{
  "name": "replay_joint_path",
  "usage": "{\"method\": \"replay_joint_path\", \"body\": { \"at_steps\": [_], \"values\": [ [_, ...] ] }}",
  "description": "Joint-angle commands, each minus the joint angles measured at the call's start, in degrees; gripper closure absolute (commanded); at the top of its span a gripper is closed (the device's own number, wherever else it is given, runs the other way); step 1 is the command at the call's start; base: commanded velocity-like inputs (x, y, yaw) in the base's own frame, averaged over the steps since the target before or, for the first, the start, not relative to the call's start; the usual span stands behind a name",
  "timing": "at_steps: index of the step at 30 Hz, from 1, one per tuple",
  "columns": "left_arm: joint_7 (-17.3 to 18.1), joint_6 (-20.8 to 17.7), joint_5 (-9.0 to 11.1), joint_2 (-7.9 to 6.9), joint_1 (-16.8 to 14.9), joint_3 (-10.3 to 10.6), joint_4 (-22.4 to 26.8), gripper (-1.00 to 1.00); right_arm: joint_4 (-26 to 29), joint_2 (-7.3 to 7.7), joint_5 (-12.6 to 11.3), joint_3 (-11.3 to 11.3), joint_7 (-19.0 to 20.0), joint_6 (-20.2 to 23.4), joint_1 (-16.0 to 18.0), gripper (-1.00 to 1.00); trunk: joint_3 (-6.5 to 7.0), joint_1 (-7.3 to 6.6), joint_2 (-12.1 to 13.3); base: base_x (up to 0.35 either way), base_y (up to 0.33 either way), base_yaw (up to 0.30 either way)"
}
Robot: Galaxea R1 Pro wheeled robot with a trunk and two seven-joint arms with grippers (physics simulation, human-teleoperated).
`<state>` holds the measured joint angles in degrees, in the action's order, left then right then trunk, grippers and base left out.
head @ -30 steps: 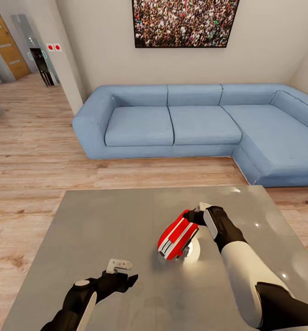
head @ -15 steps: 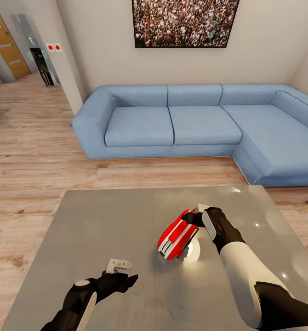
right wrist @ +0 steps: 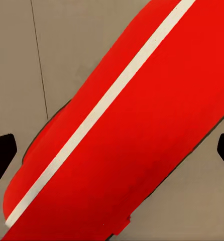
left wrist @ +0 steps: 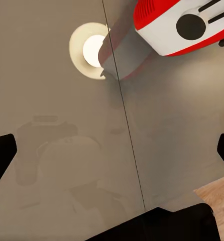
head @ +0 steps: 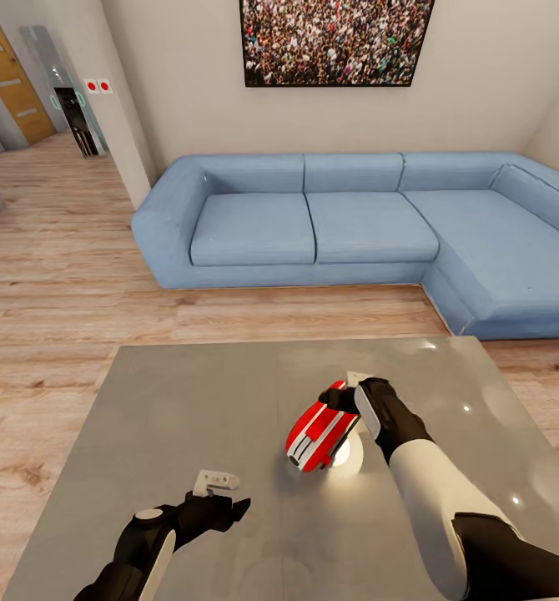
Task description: Turn on the radio receiver that's on the table in the living room.
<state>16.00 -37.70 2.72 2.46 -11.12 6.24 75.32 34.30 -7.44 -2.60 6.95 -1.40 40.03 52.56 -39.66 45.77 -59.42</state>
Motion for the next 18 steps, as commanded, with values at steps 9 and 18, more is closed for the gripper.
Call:
{"method": "replay_joint_path", "body": {
  "at_steps": [9,18],
  "values": [
    [0.0,0.0,0.0,0.00,0.0,0.0,0.0,-1.00,-3.2,-0.77,0.2,-0.8,0.0,-3.1,0.0,-1.00,0.00,0.00,0.0,0.000,0.000,0.000],
    [0.0,0.0,0.0,0.00,0.0,0.0,0.0,-1.00,-3.6,-0.86,0.2,-0.9,0.0,-3.6,0.0,-1.00,0.00,0.00,0.0,0.000,0.000,0.000]
  ]
}}
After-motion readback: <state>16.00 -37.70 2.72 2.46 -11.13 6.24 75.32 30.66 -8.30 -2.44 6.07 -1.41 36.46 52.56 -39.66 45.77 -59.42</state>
